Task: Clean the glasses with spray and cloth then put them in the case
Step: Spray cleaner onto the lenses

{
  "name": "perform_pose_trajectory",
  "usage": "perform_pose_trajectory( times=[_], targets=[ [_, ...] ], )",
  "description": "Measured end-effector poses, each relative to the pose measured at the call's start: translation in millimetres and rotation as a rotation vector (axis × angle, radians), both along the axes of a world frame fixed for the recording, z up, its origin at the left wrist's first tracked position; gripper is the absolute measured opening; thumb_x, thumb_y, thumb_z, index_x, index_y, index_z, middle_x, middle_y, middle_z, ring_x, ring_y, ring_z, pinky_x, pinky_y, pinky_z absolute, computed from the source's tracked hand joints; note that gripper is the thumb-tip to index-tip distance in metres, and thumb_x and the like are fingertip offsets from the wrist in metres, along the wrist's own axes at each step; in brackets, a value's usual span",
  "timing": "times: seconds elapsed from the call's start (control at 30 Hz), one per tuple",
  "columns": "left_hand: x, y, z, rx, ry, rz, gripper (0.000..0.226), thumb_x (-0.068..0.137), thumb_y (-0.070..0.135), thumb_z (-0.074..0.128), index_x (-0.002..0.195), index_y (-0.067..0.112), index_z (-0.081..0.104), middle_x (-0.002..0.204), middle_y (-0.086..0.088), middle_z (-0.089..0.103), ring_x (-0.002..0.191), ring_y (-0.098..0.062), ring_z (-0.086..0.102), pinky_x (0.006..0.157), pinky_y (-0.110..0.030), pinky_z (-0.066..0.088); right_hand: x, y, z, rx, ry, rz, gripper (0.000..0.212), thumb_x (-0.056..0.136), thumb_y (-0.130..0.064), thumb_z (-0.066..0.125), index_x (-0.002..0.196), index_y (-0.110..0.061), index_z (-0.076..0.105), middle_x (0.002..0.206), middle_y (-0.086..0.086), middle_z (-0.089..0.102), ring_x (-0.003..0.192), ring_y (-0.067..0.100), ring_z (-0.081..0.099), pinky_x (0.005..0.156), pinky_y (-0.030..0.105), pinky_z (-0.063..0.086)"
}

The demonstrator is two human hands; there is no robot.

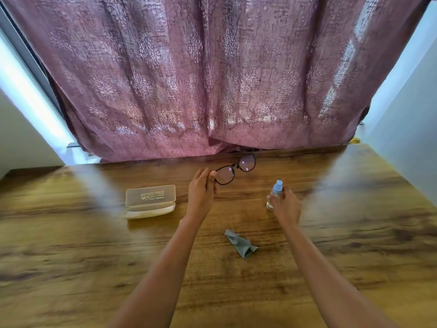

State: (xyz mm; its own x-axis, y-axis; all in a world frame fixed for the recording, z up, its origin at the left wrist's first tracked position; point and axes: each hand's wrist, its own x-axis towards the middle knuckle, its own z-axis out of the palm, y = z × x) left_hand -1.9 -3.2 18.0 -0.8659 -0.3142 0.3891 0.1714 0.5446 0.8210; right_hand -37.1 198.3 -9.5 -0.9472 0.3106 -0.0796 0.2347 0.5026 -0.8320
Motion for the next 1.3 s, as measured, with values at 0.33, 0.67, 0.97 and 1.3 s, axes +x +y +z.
perform_pose_trajectory(
  times=[0.33, 0.67, 0.97, 1.3],
  targets=[
    [-6.7, -1.9, 4.3, 0.134, 0.011, 0.060, 0.031, 0.100, 0.024, 0.036, 0.072, 0.019, 0.049, 0.069, -0.017, 0.058, 0.041, -0.009, 0.055, 0.040, -0.012, 0.042, 17.7, -24.9, 23.9, -0.438, 0.289, 0.315, 0.008, 0.094, -0.015, 0.049, 0.100, -0.015, 0.043, 0.061, 0.001, 0.051, 0.041, 0.001, 0.050, 0.041, 0.022, 0.044],
    [-1.9, -2.3, 9.9, 0.276, -0.011, 0.066, 0.032, 0.099, 0.028, 0.037, 0.069, 0.024, 0.047, 0.052, -0.002, 0.056, 0.037, -0.010, 0.056, 0.038, -0.027, 0.051, 21.5, -40.7, 36.6, -0.343, 0.478, 0.557, 0.049, 0.094, -0.013, 0.048, 0.132, -0.043, 0.038, 0.059, 0.018, 0.052, 0.042, 0.024, 0.047, 0.040, 0.031, 0.048],
    [-1.3, -4.0, 13.3, 0.290, 0.009, 0.036, 0.033, 0.099, 0.027, 0.038, 0.068, 0.022, 0.048, 0.050, 0.001, 0.055, 0.039, -0.010, 0.054, 0.048, -0.041, 0.052, 22.0, -60.6, 54.4, -0.071, 0.630, 0.681, 0.056, 0.087, -0.011, 0.059, 0.134, -0.033, 0.039, 0.046, -0.012, 0.034, 0.042, 0.005, 0.038, 0.048, 0.011, 0.037],
    [2.8, -4.2, 21.5, 0.252, 0.023, 0.012, 0.034, 0.099, 0.022, 0.035, 0.067, 0.017, 0.046, 0.050, -0.005, 0.053, 0.042, -0.018, 0.051, 0.045, -0.034, 0.047, 24.9, -70.3, 60.4, 0.044, 0.604, 0.660, 0.053, 0.082, -0.010, 0.063, 0.126, -0.031, 0.043, 0.046, -0.010, 0.039, 0.044, 0.006, 0.044, 0.045, 0.011, 0.037]
  ],
)
